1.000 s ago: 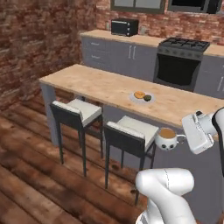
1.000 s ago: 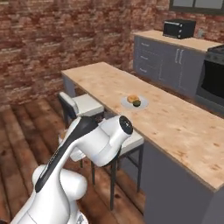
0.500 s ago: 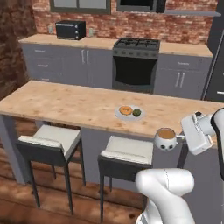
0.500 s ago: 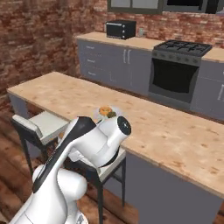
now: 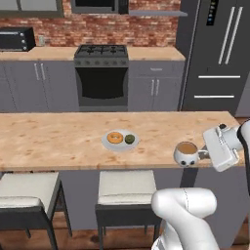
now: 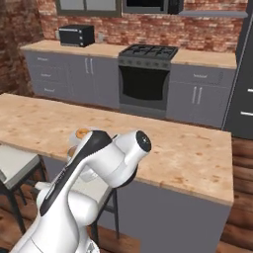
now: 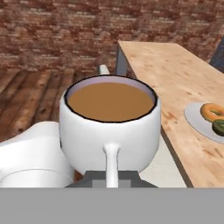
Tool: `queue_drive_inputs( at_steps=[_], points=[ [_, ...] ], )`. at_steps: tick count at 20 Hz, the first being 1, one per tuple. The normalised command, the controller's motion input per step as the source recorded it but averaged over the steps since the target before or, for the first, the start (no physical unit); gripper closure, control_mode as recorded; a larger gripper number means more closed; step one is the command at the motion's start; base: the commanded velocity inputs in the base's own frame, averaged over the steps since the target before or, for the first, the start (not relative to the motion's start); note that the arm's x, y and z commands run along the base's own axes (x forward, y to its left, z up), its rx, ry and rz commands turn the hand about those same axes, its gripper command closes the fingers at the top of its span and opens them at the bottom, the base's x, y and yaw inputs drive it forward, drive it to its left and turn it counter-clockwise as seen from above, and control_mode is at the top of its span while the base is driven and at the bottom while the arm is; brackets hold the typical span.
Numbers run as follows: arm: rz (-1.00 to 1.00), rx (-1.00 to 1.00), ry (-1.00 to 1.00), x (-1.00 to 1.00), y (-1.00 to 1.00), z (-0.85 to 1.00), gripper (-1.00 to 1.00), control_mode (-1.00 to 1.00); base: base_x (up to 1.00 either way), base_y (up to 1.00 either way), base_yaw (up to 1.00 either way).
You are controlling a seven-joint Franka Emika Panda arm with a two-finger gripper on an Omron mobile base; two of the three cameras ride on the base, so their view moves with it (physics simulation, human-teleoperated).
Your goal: Pick up the brewed coffee from the coffee machine and place it next to the breakfast plate on the dining counter.
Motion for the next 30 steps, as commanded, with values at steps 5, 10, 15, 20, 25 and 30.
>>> queue_drive_inputs(
  at_steps=[5,10,15,20,25,30],
  points=[
    [-0.19,-0.01,-0.06,0.34,0.04,0.0,1.0,-1.0,0.52,0.12,-0.3],
    [-0.41,0.0,-0.11,0.92,0.0,0.0,1.0,-1.0,0.0,0.0,0.0],
    [-0.23,0.0,-0.04,0.94,0.0,0.0,1.0,-1.0,0.0,0.0,0.0],
    [-0.06,0.0,0.0,0.85,0.01,0.0,1.0,-1.0,0.0,0.0,0.0],
    [0.0,0.0,0.0,0.8,0.01,-0.02,1.0,-1.0,0.0,0.0,0.0],
    [0.0,0.0,0.0,0.59,0.04,-0.12,1.0,-1.0,0.0,0.0,0.0]
  ],
)
